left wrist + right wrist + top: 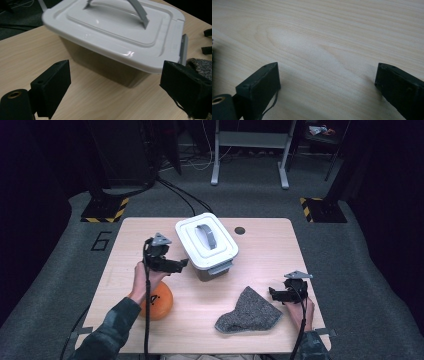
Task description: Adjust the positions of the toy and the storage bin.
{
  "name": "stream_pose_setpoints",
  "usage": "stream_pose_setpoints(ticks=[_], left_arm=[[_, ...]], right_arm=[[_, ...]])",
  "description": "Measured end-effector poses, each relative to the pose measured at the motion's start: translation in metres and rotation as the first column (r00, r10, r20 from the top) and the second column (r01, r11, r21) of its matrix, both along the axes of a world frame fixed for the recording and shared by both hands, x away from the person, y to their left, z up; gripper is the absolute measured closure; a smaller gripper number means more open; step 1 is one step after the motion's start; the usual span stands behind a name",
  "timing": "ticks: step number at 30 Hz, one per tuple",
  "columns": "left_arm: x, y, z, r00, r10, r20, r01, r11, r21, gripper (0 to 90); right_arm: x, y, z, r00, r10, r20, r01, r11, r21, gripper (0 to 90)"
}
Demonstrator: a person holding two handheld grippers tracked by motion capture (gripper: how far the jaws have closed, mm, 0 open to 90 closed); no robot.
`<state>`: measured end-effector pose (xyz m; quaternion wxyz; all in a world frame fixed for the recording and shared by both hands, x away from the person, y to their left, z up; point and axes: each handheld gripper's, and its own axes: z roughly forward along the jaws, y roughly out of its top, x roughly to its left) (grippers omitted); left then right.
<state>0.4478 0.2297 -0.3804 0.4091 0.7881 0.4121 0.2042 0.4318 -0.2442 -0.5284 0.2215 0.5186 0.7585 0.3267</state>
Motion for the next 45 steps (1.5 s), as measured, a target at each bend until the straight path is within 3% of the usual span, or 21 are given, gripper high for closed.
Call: stream_pose_setpoints(ticks=[4, 9, 12, 13, 18, 22, 23, 25, 27, 31, 33, 36, 37, 40, 42, 43, 44, 45], left_arm=[[-0.003, 0.032, 0.001, 0.9964, 0.077, 0.036, -0.078, 0.9969, 0.011, 7.9], [0.0, 0.074, -0.007, 0.9818, 0.188, 0.029, -0.187, 0.9816, -0.039, 6.6], [0.003, 0.095, -0.018, 0.9695, 0.24, 0.047, -0.24, 0.9706, -0.019, 7.6], [0.005, 0.105, -0.026, 0.9652, 0.26, 0.029, -0.26, 0.9657, -0.006, 7.8], [0.011, 0.133, -0.05, 0.9476, 0.319, -0.01, -0.319, 0.9475, -0.018, 5.9], [0.014, 0.147, -0.065, 0.9337, 0.357, -0.023, -0.357, 0.934, 0.014, 4.9], [0.015, 0.152, -0.069, 0.9292, 0.367, -0.044, -0.367, 0.9301, 0.005, 4.9], [0.016, 0.158, -0.076, 0.9225, 0.383, -0.045, -0.384, 0.9233, -0.003, 4.9], [0.017, 0.163, -0.084, 0.9209, 0.386, -0.057, -0.385, 0.9227, 0.016, 5.0], [0.019, 0.169, -0.102, 0.9101, 0.406, -0.084, -0.405, 0.914, 0.029, 5.0], [0.02, 0.172, -0.111, 0.9109, 0.397, -0.112, -0.396, 0.9176, 0.028, 4.9], [0.023, 0.177, -0.12, 0.9037, 0.401, -0.15, -0.401, 0.9155, 0.03, 3.6], [0.023, 0.177, -0.125, 0.9003, 0.413, -0.137, -0.413, 0.9103, 0.033, 4.6], [0.024, 0.179, -0.136, 0.8995, 0.41, -0.151, -0.406, 0.912, 0.058, 4.8], [0.024, 0.181, -0.14, 0.9019, 0.403, -0.156, -0.401, 0.9151, 0.046, 3.7], [0.024, 0.181, -0.142, 0.8989, 0.41, -0.155, -0.407, 0.912, 0.051, 4.1], [0.024, 0.18, -0.144, 0.9003, 0.409, -0.15, -0.406, 0.9125, 0.049, 4.1], [0.024, 0.18, -0.147, 0.9078, 0.395, -0.142, -0.391, 0.9187, 0.059, 3.3]], right_arm=[[0.0, 0.0, 0.0, 1.0, 0.0, 0.0, 0.0, 1.0, 0.0, 4.9], [0.0, 0.0, 0.0, 1.0, 0.001, 0.001, -0.001, 1.0, 0.0, 4.9], [0.0, 0.0, 0.0, 1.0, 0.002, 0.0, -0.002, 1.0, 0.0, 5.2], [0.0, 0.0, 0.0, 1.0, 0.005, 0.002, -0.005, 1.0, 0.0, 5.3], [0.001, -0.001, 0.003, 1.0, 0.001, -0.009, -0.001, 1.0, 0.008, 7.5], [0.0, -0.002, 0.022, 0.9998, 0.011, 0.019, -0.012, 1.0, 0.027, 7.5], [-0.001, -0.001, 0.029, 0.9993, 0.02, 0.031, -0.02, 0.999, 0.028, 7.5], [-0.002, 0.004, 0.045, 0.9979, 0.035, 0.056, -0.037, 0.998, 0.041, 7.5], [-0.001, 0.011, 0.06, 0.9955, 0.058, 0.075, -0.061, 0.998, 0.034, 7.6], [0.002, 0.027, 0.085, 0.9887, 0.106, 0.106, -0.112, 0.992, 0.051, 8.1], [0.004, 0.036, 0.095, 0.984, 0.133, 0.118, -0.14, 0.989, 0.051, 8.1], [0.007, 0.05, 0.107, 0.9765, 0.167, 0.136, -0.176, 0.983, 0.055, 8.6], [0.008, 0.054, 0.111, 0.9745, 0.175, 0.14, -0.184, 0.982, 0.052, 8.9], [0.013, 0.065, 0.119, 0.9694, 0.201, 0.14, -0.211, 0.976, 0.06, 9.1], [0.018, 0.074, 0.123, 0.9653, 0.222, 0.137, -0.232, 0.971, 0.062, 9.2], [0.02, 0.078, 0.125, 0.9635, 0.229, 0.139, -0.239, 0.969, 0.062, 9.4], [0.023, 0.083, 0.126, 0.9625, 0.235, 0.135, -0.245, 0.968, 0.058, 9.4], [0.025, 0.085, 0.127, 0.9606, 0.241, 0.137, -0.251, 0.966, 0.06, 9.5]])
